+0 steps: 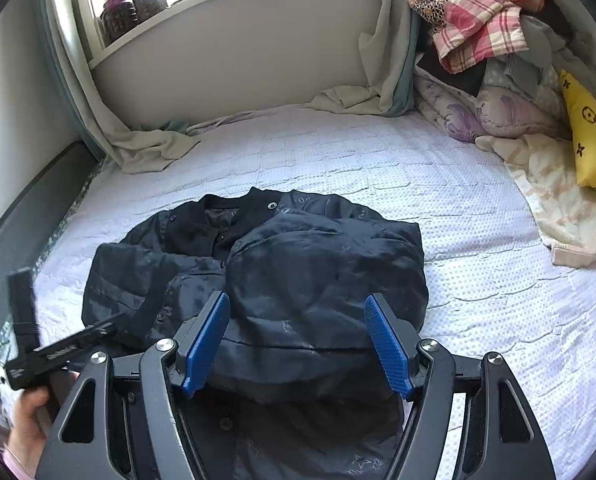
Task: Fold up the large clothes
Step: 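Grasp the knit cuff of the second folded sleeve with the left tool, then straighten the knit cuff on the jacket and open the left tool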
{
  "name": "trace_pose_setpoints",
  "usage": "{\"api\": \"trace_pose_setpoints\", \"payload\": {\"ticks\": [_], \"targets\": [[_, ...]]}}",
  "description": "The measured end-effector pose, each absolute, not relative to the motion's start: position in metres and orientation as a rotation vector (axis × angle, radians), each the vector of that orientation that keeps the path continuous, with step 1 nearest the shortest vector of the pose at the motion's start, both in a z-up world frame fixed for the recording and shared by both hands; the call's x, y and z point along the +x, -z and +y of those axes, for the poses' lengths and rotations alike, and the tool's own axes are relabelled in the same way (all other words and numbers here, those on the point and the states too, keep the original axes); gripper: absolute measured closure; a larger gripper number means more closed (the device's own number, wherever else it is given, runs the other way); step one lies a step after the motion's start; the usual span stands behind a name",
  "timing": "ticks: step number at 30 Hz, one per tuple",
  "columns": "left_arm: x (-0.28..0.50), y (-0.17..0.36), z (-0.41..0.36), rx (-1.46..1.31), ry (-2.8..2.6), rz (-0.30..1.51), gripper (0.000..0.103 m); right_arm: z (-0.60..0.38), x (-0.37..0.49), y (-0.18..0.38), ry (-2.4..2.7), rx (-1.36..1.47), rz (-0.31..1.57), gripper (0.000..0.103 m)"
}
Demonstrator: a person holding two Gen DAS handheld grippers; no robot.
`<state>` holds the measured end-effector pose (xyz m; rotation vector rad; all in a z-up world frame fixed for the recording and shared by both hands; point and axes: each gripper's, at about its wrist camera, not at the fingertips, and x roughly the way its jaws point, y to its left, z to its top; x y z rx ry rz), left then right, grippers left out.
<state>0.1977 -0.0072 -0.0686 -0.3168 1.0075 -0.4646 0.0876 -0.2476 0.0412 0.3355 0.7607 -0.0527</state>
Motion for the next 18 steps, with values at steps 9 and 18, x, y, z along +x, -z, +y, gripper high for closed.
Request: {"api": "trace_pose_setpoints", "payload": {"ticks": [9,18], "targets": [[0.211,0.092,-0.046,-0.310,0.553,1.098,0.055,-0.260,0.095,-0.051,0.055,0.407,0.738,0.034],[0.201,0.054,-0.046,-0.260,0.591,1.033,0.074,-0.264,0.099,-0.050,0.057,0.448,0.744,0.034]]}}
